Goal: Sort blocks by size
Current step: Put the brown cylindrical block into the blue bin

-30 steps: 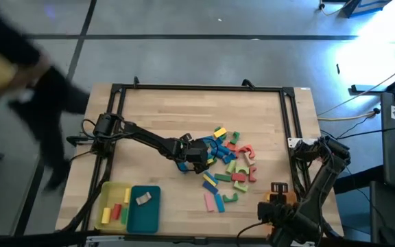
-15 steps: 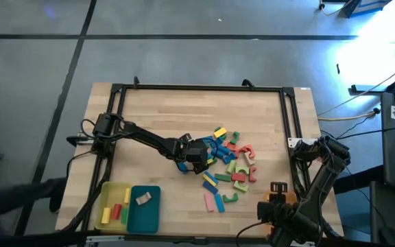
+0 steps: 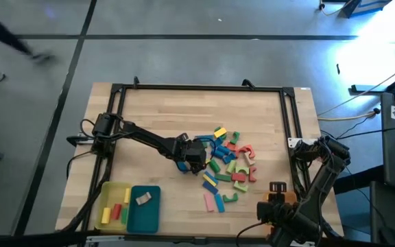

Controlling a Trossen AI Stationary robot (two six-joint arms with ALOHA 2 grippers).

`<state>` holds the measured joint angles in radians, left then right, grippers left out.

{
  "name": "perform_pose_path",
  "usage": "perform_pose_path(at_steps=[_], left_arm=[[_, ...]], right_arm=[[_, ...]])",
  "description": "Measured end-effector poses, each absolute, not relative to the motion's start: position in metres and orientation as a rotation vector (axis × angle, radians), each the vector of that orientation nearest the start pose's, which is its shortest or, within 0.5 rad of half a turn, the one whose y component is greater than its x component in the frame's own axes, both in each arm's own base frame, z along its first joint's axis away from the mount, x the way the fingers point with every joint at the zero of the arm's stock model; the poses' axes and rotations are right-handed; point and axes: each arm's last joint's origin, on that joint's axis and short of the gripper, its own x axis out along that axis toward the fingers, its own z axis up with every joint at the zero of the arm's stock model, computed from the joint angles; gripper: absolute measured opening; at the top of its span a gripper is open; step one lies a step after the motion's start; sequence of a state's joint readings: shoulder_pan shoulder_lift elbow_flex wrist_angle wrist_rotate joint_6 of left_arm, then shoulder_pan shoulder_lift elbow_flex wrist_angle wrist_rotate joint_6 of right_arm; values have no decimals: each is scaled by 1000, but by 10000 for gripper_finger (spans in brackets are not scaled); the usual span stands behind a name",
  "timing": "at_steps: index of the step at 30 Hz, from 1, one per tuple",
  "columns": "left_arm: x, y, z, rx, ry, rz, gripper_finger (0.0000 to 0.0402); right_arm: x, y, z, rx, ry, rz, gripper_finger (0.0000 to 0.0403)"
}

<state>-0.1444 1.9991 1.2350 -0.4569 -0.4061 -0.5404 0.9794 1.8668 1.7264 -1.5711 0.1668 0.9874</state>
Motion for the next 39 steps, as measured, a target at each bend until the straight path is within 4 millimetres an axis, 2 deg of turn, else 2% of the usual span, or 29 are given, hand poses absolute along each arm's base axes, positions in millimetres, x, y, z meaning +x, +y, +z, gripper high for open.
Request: perform_pose_path(at_steps=[3, 9, 15, 20, 24, 29, 34, 39], left_arm=[[378, -43, 128, -141, 1072, 534, 180], [380, -44, 133, -131, 1080, 515, 108], [384, -46, 155, -128, 1105, 457, 106], [379, -48, 191, -144, 1046, 418, 105], [365, -55, 212, -173, 1060, 371, 106], [337, -72, 240, -230, 1130, 296, 110], [302, -97, 263, -331, 1233, 212, 112], [267, -129, 274, -444, 1376, 183, 113]], right_arm=[[190, 275, 286, -167, 1503, -160, 138], [193, 273, 286, -217, 1409, -197, 138], [201, 268, 288, -323, 1268, -234, 138], [216, 259, 288, -344, 1241, -254, 138], [234, 252, 287, -350, 1227, -208, 138], [260, 244, 288, -398, 1178, -94, 138], [286, 232, 289, -447, 1116, -9, 138], [309, 216, 291, -466, 1068, 25, 138]])
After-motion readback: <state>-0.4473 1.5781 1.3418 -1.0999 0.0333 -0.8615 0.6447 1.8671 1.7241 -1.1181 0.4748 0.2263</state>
